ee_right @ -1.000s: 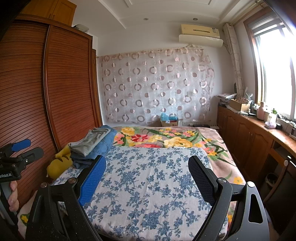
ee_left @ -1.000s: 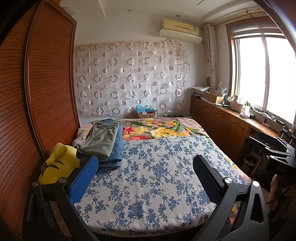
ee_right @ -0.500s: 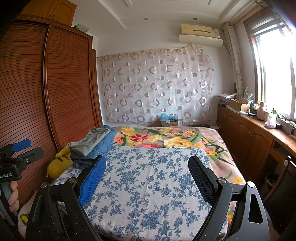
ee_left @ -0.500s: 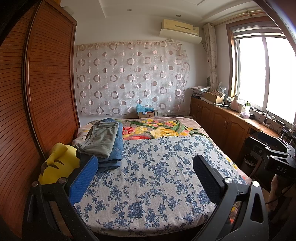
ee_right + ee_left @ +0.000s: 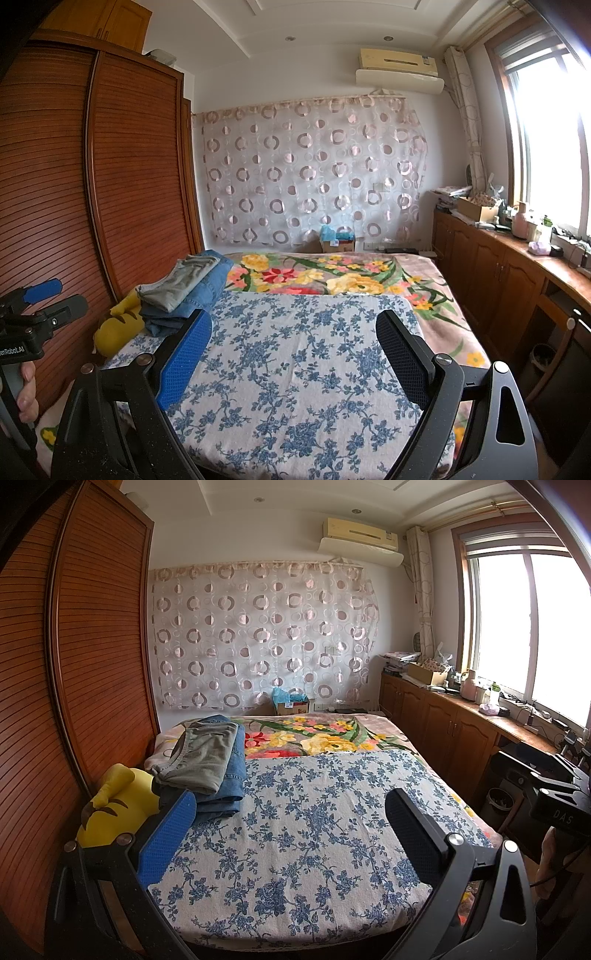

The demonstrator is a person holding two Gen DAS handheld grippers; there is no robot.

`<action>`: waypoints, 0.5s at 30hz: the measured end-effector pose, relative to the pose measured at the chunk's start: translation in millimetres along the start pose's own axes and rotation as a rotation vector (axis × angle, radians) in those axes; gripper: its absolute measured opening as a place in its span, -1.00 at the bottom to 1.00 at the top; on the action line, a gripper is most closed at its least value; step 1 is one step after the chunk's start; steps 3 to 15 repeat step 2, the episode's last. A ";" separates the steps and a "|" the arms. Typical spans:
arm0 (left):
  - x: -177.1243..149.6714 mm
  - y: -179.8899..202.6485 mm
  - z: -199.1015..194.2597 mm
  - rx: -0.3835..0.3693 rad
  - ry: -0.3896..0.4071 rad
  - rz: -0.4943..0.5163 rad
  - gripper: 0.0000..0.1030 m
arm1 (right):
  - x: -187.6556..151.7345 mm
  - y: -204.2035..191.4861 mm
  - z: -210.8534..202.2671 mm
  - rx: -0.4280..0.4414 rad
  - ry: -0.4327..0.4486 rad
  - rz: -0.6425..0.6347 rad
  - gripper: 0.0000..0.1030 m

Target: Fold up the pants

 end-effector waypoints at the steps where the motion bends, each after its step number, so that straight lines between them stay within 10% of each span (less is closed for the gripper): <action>1: 0.3 0.0 -0.5 0.000 0.001 0.001 0.99 | -0.1 -0.4 -0.1 -0.001 -0.001 0.000 0.78; 15: 0.1 0.0 0.0 0.000 0.000 0.001 0.99 | -0.2 -0.7 -0.4 0.000 -0.001 0.001 0.78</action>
Point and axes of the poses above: each gripper's, at about its wrist camera, not at the fingertips, and z roughly the way its jaws point, y to its right, x to its top, the point moved 9 cm from there along z, roughly the way its jaws point, and after that the axes turned 5 degrees about -y, right-handed, at the moved point
